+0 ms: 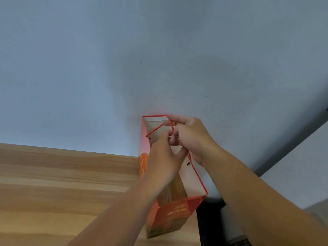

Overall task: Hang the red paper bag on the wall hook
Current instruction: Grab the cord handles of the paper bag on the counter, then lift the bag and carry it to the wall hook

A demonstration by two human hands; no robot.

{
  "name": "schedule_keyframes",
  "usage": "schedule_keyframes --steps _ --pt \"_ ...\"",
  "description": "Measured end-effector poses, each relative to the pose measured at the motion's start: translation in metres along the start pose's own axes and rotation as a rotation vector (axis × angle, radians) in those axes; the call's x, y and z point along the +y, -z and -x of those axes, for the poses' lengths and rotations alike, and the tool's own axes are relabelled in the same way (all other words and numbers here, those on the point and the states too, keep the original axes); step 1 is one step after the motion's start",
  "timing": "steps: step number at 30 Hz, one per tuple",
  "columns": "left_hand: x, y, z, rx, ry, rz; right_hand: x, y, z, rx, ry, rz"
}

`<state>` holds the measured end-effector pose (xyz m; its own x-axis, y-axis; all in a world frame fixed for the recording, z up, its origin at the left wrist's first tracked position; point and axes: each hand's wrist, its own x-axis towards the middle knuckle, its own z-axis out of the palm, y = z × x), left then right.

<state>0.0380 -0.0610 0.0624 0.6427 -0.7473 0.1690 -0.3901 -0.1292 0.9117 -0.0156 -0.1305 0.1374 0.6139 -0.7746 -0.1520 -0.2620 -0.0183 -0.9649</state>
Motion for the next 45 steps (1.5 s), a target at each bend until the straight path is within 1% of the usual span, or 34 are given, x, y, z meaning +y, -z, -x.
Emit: schedule_keyframes --steps 4,7,8,9,11,12,13,15,16,18,20,22,23,24,25,27,28,32,34,36,39,41,45 --pt "0.002 0.018 0.011 -0.002 -0.01 0.121 -0.006 -0.012 0.013 -0.11 0.095 0.19" --pt "0.003 0.044 0.028 -0.006 -0.048 0.092 -0.015 -0.016 0.024 -0.17 0.169 0.323" --pt "0.003 0.056 0.034 -0.012 -0.057 0.053 -0.019 -0.016 0.03 -0.175 0.232 0.433" --pt "0.002 0.071 0.04 -0.007 -0.066 0.013 -0.023 -0.018 0.035 -0.177 0.321 0.596" --pt "-0.001 0.104 0.053 0.053 -0.091 -0.042 -0.029 -0.031 0.048 -0.19 0.501 0.932" --pt "-0.002 0.122 0.062 0.096 -0.106 -0.073 -0.03 -0.043 0.053 -0.188 0.597 1.048" --pt "-0.002 0.14 0.072 0.137 -0.116 -0.105 -0.029 -0.057 0.058 -0.186 0.692 1.101" --pt "-0.002 0.174 0.097 0.197 -0.131 -0.15 -0.026 -0.087 0.069 -0.207 0.857 1.008" --pt "-0.002 0.189 0.109 0.201 -0.136 -0.181 -0.025 -0.101 0.073 -0.234 0.922 0.927" --pt "-0.006 0.217 0.134 0.187 -0.128 -0.254 -0.023 -0.131 0.085 -0.296 1.006 0.862" --pt "-0.007 0.246 0.155 0.199 -0.104 -0.333 -0.018 -0.16 0.1 -0.292 1.008 0.836" --pt "-0.007 0.277 0.177 0.2 -0.078 -0.402 -0.017 -0.192 0.113 -0.223 1.018 0.733" --pt "-0.007 0.292 0.188 0.192 -0.063 -0.436 -0.019 -0.208 0.12 -0.238 1.025 0.667" --pt "-0.008 0.306 0.2 0.19 -0.05 -0.47 -0.021 -0.225 0.125 -0.324 1.022 0.592" --pt "-0.011 0.32 0.213 0.2 -0.04 -0.506 -0.024 -0.242 0.133 -0.466 0.976 0.51" --pt "-0.016 0.351 0.238 0.255 -0.026 -0.586 -0.031 -0.275 0.151 -0.726 0.8 0.382" --pt "-0.02 0.368 0.251 0.285 -0.014 -0.614 -0.034 -0.292 0.161 -0.805 0.74 0.354" --pt "-0.042 0.443 0.313 0.379 0.059 -0.719 -0.052 -0.364 0.198 -0.948 0.787 0.415" --pt "-0.056 0.476 0.346 0.436 0.098 -0.773 -0.064 -0.402 0.218 -0.993 0.829 0.468" --pt "-0.067 0.502 0.371 0.475 0.123 -0.804 -0.071 -0.434 0.237 -1.0 0.89 0.55" --pt "-0.085 0.547 0.404 0.534 0.142 -0.819 -0.077 -0.484 0.267 -0.998 0.919 0.596" --pt "-0.096 0.573 0.421 0.588 0.147 -0.84 -0.079 -0.513 0.282 -0.981 0.926 0.585" --pt "-0.118 0.621 0.445 0.666 0.165 -0.892 -0.085 -0.57 0.304 -1.0 0.925 0.514"
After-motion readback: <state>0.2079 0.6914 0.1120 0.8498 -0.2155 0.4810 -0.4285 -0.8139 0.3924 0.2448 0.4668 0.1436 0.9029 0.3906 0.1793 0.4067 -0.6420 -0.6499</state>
